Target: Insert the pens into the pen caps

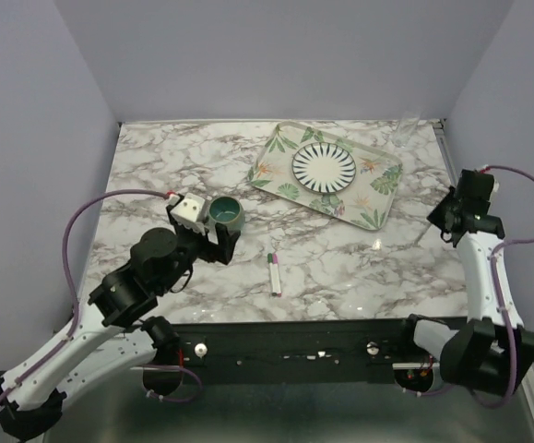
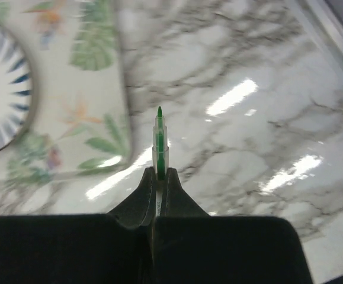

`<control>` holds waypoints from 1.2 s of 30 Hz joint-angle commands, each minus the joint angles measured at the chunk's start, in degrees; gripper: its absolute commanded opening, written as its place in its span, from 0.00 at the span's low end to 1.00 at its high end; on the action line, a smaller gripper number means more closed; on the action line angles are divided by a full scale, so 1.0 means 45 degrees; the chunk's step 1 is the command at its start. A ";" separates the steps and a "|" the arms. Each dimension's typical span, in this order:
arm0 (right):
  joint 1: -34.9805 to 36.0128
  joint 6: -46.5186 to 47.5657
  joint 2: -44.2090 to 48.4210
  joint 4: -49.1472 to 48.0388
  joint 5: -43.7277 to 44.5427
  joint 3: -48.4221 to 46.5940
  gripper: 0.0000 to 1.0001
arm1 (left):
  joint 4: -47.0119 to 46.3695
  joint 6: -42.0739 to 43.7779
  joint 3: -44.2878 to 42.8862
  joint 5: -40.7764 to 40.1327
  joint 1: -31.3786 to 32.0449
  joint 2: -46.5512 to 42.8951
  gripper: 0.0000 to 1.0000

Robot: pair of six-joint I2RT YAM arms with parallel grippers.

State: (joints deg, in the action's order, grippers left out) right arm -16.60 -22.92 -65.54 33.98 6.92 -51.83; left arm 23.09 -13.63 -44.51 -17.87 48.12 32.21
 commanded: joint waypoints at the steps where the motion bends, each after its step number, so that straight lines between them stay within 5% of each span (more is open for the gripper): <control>1: 0.3131 -0.0394 0.2252 0.0693 -0.2016 -0.0514 0.01 | -0.0091 -0.0622 -0.0985 0.3829 0.0049 0.1374 0.89; 7: 0.7156 -0.3088 0.4425 -0.2330 -0.5106 0.1279 0.01 | -0.1047 -0.2828 -0.1592 0.7166 0.0030 0.2782 0.85; 13: 0.9895 -0.5218 0.6319 -0.5185 -0.5230 0.2455 0.01 | -0.3859 -0.5307 -0.1047 0.8638 0.0030 0.3680 0.81; 21: 1.0818 -0.6528 0.7181 -0.7433 -0.5170 0.3569 0.01 | -0.8527 -0.8278 -0.0050 1.0903 0.0107 0.5575 0.76; 36: 1.1033 -0.6978 0.8060 -0.8195 -0.4780 0.4135 0.01 | -1.0248 -0.8437 -0.0675 1.0357 0.1045 0.7706 0.73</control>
State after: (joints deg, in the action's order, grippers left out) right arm 32.60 -53.56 -30.41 -0.93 -15.11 -33.98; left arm -18.37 -51.53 -45.63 27.73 52.31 65.49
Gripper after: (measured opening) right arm 0.023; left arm 0.727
